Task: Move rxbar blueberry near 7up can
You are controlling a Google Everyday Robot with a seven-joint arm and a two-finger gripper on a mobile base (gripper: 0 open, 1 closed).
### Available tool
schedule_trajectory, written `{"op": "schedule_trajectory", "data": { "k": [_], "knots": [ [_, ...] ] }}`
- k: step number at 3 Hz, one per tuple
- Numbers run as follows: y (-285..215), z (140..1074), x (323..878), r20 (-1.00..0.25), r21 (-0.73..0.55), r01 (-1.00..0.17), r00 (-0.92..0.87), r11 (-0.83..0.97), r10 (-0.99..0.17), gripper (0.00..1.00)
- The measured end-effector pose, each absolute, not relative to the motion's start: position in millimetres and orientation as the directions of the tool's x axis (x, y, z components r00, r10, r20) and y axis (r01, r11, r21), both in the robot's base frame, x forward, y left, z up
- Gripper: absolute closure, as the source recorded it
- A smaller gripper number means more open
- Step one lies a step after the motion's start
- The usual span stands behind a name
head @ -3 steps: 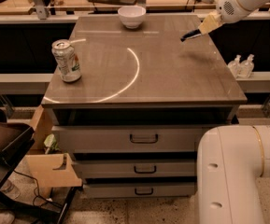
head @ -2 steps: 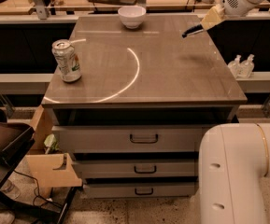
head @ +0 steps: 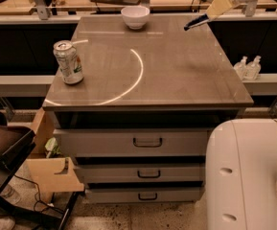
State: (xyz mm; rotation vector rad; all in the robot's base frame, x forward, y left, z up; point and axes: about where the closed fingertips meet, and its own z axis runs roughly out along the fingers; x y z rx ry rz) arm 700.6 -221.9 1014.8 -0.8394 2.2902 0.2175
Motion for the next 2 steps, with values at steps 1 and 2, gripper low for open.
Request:
{"op": "schedule_trajectory", "data": {
  "k": [1,2],
  "knots": [
    [-210,1031,687,-0.63,-0.048,-0.632,-0.582,0.773,-0.515,1.0],
    [-204,1049,669,-0.599,-0.028,-0.625,-0.614,0.78,-0.514,1.0]
  ]
}}
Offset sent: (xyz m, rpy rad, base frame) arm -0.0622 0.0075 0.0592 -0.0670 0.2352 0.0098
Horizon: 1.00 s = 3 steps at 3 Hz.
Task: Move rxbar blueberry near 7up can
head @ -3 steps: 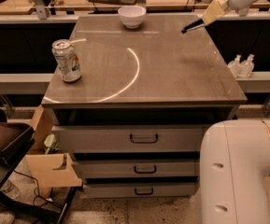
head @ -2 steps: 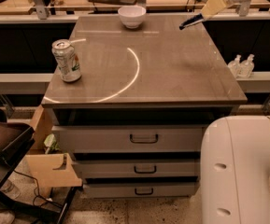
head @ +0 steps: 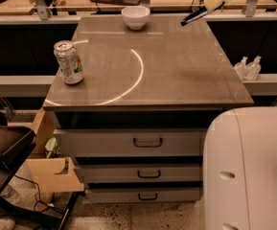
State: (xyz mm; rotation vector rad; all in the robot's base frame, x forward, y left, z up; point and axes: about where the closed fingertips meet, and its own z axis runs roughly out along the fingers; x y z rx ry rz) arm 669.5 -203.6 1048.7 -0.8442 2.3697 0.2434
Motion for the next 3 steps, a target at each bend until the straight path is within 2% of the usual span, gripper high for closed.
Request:
{"op": "schedule_trajectory", "data": {
  "k": [1,3],
  "knots": [
    [-206,1058,657,-0.592,-0.016,-0.621,-0.625,0.784,-0.508,1.0],
    [-207,1027,654,-0.479,0.106,-0.504,-0.781,0.857,-0.4,1.0]
  ]
}}
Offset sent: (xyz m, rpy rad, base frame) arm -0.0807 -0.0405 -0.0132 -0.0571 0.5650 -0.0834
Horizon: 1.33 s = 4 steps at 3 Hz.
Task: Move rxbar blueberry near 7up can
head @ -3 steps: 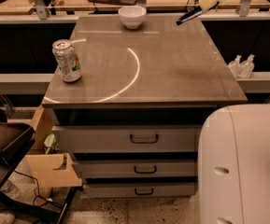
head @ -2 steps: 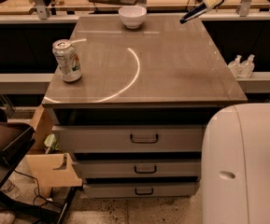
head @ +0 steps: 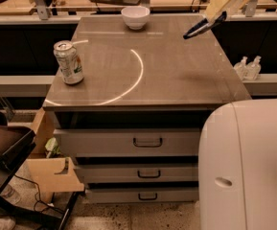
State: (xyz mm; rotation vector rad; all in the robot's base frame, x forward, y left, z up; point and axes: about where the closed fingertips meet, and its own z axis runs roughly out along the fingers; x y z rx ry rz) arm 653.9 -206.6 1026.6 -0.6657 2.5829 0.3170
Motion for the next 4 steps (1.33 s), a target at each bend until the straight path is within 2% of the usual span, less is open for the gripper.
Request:
{"op": "schedule_trajectory", "data": {
  "k": [1,3,4],
  "knots": [
    [-201,1009,674,-0.468,0.146,-0.425,-0.825,0.893,-0.316,1.0],
    [-196,1013,672,-0.485,0.147,-0.436,-0.814,0.888,-0.319,1.0],
    [-188,1031,654,-0.524,0.135,-0.474,-0.78,0.87,-0.343,1.0]
  ]
}}
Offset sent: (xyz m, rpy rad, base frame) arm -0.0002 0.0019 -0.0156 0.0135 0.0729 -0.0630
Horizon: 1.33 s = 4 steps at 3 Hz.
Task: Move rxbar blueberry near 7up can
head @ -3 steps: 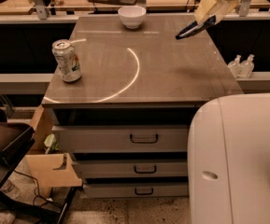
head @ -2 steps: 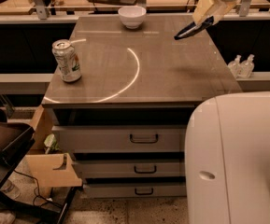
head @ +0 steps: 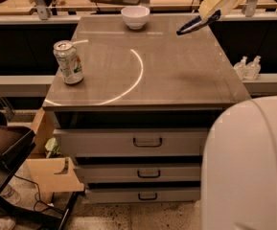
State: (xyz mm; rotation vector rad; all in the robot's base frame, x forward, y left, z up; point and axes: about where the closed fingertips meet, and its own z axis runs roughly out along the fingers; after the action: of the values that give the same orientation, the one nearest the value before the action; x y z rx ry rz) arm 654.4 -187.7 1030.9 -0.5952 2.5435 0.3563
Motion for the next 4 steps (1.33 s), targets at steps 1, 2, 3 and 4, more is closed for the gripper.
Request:
{"op": "schedule_trajectory", "data": {
  "k": [1,2,3,4],
  "knots": [
    [-163,1061,623,-0.63,0.14,-0.572,-0.681,0.808,-0.373,1.0],
    [-139,1040,595,-0.689,0.197,-0.682,-0.608,0.704,-0.395,1.0],
    [-105,979,578,-0.709,0.31,-0.753,-0.59,0.58,-0.387,1.0],
    [-81,913,567,-0.696,0.394,-0.768,-0.608,0.505,-0.381,1.0]
  ]
}}
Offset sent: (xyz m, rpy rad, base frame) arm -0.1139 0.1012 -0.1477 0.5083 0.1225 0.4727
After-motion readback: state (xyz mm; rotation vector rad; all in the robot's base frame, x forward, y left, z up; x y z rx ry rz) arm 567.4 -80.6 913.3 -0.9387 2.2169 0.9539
